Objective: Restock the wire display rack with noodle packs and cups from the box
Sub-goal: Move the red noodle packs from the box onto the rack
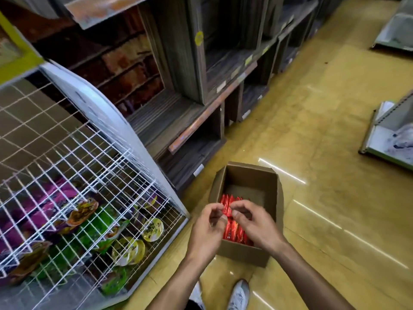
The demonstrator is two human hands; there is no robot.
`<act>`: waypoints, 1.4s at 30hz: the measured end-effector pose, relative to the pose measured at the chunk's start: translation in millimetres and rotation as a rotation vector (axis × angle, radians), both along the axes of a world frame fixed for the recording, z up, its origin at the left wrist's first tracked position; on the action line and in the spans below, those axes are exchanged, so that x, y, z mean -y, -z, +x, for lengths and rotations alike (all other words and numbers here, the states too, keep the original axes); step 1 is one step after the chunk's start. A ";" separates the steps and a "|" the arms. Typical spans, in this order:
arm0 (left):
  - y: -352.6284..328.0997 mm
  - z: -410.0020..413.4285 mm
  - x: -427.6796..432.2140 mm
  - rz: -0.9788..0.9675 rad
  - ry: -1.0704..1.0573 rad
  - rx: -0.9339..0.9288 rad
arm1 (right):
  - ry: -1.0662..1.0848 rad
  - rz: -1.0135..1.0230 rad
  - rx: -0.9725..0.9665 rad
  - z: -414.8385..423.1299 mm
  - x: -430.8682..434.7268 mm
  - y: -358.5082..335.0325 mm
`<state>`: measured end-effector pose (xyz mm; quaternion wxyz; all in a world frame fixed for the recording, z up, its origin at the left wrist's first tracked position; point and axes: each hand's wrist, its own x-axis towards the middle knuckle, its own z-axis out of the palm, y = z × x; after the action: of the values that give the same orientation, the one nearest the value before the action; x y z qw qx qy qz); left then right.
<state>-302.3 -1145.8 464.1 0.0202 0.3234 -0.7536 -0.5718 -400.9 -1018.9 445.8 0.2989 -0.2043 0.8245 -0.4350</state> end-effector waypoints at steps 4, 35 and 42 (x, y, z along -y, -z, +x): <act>8.7 -14.1 -2.1 0.028 0.036 0.024 | 0.063 0.000 0.042 -0.9 -8.9 10.9; 178.7 -72.3 41.3 0.225 0.352 0.236 | 0.355 0.201 0.271 -23.0 -13.3 171.5; 273.2 -80.6 13.3 0.250 0.350 0.279 | 0.315 0.229 0.274 -36.6 -33.4 270.0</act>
<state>-382.9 -1159.1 190.9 -0.2234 0.2637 -0.7171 -0.6053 -437.5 -985.4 175.9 0.3575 0.0230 0.8419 -0.4035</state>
